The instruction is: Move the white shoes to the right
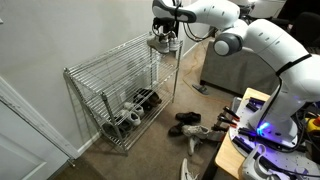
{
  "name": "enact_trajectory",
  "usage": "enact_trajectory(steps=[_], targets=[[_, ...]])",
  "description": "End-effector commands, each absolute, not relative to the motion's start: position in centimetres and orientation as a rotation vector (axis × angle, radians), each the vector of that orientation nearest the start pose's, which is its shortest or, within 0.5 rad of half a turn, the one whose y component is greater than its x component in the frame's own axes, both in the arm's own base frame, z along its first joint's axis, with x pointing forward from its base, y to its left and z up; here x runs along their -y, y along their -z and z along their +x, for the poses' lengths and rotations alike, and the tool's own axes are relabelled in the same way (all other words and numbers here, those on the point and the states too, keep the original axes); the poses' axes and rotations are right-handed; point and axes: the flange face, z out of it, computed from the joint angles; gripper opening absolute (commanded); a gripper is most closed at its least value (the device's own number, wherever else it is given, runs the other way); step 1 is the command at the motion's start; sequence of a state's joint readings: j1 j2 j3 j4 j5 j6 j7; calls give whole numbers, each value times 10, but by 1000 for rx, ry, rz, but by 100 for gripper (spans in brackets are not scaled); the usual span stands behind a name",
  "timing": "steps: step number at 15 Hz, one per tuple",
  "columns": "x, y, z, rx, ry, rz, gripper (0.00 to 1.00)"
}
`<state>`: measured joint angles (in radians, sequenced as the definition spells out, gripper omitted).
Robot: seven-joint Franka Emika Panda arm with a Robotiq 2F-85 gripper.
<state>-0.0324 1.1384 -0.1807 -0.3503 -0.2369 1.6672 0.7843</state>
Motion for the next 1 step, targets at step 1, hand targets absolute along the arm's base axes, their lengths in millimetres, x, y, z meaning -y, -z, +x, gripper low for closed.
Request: enact_trajectory(steps=[1], targets=[[88, -432, 795, -1463, 526, -3086, 100]])
